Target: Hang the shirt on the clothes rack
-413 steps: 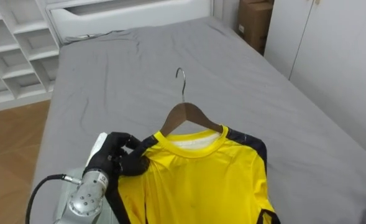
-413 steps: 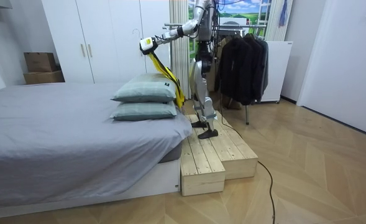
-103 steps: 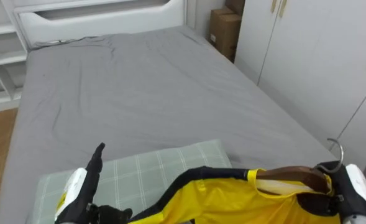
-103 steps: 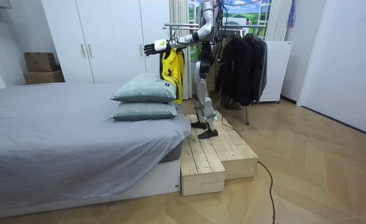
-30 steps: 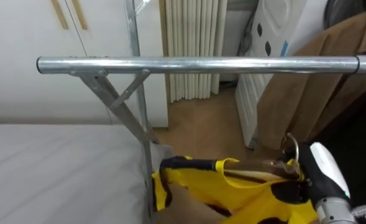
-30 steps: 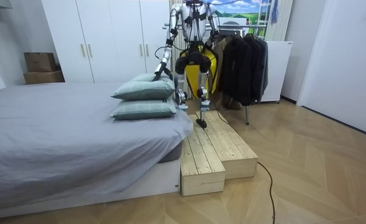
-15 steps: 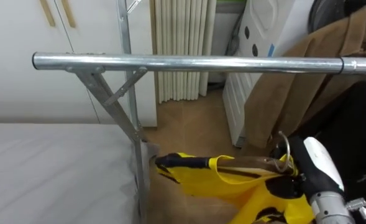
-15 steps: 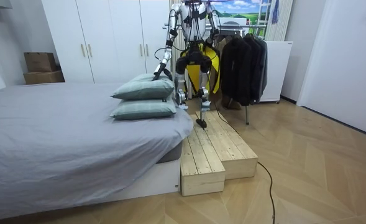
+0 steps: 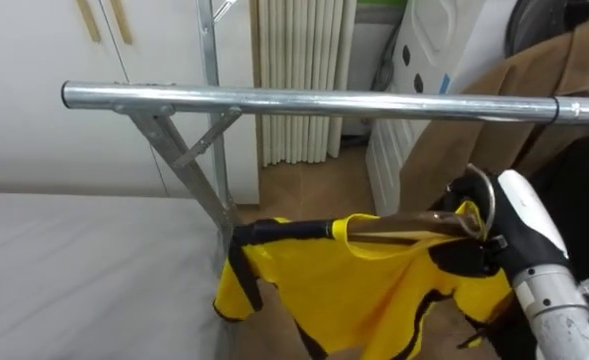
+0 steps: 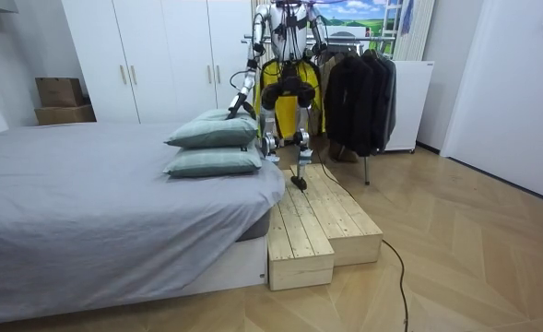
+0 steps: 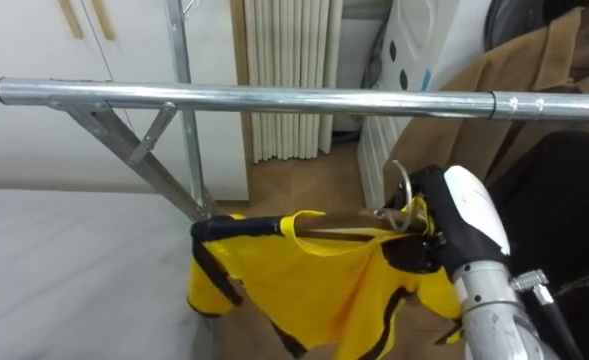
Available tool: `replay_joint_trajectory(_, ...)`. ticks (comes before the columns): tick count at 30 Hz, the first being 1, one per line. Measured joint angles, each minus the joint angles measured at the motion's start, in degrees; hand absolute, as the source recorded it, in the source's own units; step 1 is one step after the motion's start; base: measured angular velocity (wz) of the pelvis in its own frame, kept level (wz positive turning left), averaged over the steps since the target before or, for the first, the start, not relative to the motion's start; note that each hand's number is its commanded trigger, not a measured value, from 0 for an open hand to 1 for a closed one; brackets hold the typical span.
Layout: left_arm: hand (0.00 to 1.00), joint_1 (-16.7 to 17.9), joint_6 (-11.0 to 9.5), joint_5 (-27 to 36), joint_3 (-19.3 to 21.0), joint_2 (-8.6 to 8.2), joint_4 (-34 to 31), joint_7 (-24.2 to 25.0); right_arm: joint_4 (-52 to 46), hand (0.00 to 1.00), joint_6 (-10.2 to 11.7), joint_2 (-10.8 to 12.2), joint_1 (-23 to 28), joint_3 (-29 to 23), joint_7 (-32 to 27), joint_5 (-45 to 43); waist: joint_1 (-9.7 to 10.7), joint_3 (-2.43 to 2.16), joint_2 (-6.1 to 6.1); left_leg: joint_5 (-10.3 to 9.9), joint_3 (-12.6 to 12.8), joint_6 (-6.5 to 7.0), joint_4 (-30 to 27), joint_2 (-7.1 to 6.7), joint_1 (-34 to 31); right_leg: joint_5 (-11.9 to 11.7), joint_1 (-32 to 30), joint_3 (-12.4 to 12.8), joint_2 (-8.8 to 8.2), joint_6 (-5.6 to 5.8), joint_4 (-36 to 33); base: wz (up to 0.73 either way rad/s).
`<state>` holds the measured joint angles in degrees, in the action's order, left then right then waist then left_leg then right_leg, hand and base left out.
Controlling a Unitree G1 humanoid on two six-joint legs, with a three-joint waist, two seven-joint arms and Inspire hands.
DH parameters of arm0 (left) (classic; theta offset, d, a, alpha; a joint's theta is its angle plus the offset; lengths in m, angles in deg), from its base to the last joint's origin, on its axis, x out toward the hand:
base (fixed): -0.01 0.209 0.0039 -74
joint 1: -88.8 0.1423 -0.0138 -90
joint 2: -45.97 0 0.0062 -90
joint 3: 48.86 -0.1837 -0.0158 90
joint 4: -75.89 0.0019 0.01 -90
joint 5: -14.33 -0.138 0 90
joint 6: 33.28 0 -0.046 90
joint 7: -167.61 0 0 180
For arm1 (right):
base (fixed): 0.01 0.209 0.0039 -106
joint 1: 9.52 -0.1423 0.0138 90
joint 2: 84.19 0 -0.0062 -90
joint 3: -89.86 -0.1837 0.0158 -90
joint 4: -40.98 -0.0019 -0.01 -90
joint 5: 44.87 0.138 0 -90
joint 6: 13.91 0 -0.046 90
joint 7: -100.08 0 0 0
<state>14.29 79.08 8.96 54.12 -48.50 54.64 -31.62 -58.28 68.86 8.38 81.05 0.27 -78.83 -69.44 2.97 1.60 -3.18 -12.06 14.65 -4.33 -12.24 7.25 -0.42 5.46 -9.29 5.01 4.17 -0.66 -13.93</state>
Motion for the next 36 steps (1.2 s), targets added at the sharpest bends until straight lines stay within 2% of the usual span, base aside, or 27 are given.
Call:
replay_joint_trajectory(5, 0.0, 0.1, 0.0, 0.0, 0.1, 0.09, -2.3, -0.1, 0.0, 1.0, 0.0, -0.3, -1.1, 0.0, 0.0, 3.4, -1.9, -0.04, -0.06, 0.3, -1.1, -0.02, 0.0, -0.07, 0.0, 0.0, 0.6, -0.9, -0.23, 0.0, 0.1, 0.1)
replay_joint_trajectory(12, 0.0, 0.1, 0.0, 0.0, 0.0, 0.25, -2.3, 0.1, 0.0, 1.0, 0.0, -0.3, -1.7, 0.0, 0.7, 5.1, -2.0, -0.06, -0.07, 0.3, -2.2, -0.04, 0.0, -0.08, 1.0, 0.3, 2.3, -2.2, -0.47, 0.02, 0.4, 0.1)
replay_joint_trajectory(19, 0.0, 0.1, 0.0, -1.6, 0.0, 0.52, -2.3, 1.9, 0.0, 1.0, 0.0, -0.3, -1.7, 0.0, 1.0, 5.1, -1.9, -0.56, 0.66, 0.5, -3.6, -0.19, 0.0, -0.25, 1.0, 0.4, 2.9, -3.9, -0.97, -0.01, 0.4, 0.09)
replay_joint_trajectory(25, 0.0, 0.1, 0.0, -3.3, 0.0, 0.53, -2.3, 2.6, 0.0, 1.0, 0.0, -0.4, -1.7, -0.1, 1.5, 5.3, -1.9, -0.7, 0.74, 0.5, -3.9, -0.19, -0.1, -0.41, 1.1, 0.5, 3.3, -4.2, -1.13, 0.0, 0.4, 0.03)
replay_joint_trajectory(30, 0.0, 0.1, 0.0, -4.4, 0.1, 0.53, -2.3, 3.2, 0.3, 1.0, 0.0, -0.5, -1.7, -0.6, 2.3, 10.1, -2.1, -0.73, 0.61, 0.7, -4.0, 0.08, -0.1, -0.6, 1.2, 0.5, 3.4, -4.2, -1.36, 0.0, 0.4, 0.0)
replay_joint_trajectory(32, 0.0, 0.1, 0.0, -4.4, 0.1, 0.53, -2.4, 3.2, 2.2, 1.0, 0.0, -0.5, -2.1, -1.5, 2.8, 14.4, -2.0, -0.7, 0.4, 0.9, -4.2, 0.39, 0.0, -0.85, 1.2, 0.5, 3.5, -4.6, -1.71, 0.01, 0.4, 0.06)
replay_joint_trajectory(36, 0.0, 0.1, 0.0, -4.5, 0.1, 0.53, -2.5, 3.2, 5.7, 1.0, -0.3, -0.5, -2.9, -1.8, 3.2, 17.6, -2.0, -0.66, -0.01, 0.9, -4.3, 0.41, 0.0, -1.1, 1.2, 0.5, 3.6, -4.7, -1.99, 0.03, 0.4, 0.03)
